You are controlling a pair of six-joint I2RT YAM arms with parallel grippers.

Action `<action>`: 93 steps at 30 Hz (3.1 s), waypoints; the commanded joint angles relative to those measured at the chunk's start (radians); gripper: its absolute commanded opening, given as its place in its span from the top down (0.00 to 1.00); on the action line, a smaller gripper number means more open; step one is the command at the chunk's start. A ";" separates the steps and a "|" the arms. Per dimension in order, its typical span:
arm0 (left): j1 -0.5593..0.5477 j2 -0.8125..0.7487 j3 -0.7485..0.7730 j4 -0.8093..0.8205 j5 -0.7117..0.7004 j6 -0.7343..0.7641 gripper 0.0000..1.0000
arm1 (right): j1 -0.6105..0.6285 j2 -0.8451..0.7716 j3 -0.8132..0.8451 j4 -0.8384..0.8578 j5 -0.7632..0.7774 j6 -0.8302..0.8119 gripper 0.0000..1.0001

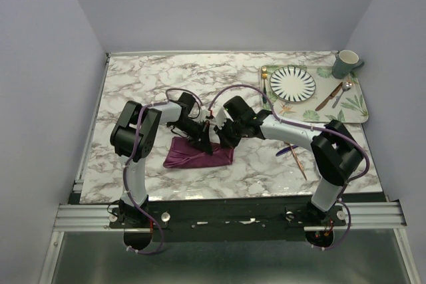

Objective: Fold the napkin into a case and place the utensils inside
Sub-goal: Stuff the top corner of the smaller-rectangle-folded napkin into the folded napkin.

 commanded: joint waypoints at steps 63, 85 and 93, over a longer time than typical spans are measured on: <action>0.119 -0.021 0.115 -0.238 -0.065 0.274 0.51 | 0.001 0.117 0.035 -0.018 0.059 -0.079 0.99; 0.119 -0.038 0.098 -0.282 -0.080 0.349 0.65 | -0.008 0.121 0.047 -0.022 0.028 -0.093 0.99; 0.113 0.008 0.142 -0.273 -0.070 0.330 0.95 | -0.014 0.106 0.072 -0.023 0.001 -0.041 0.83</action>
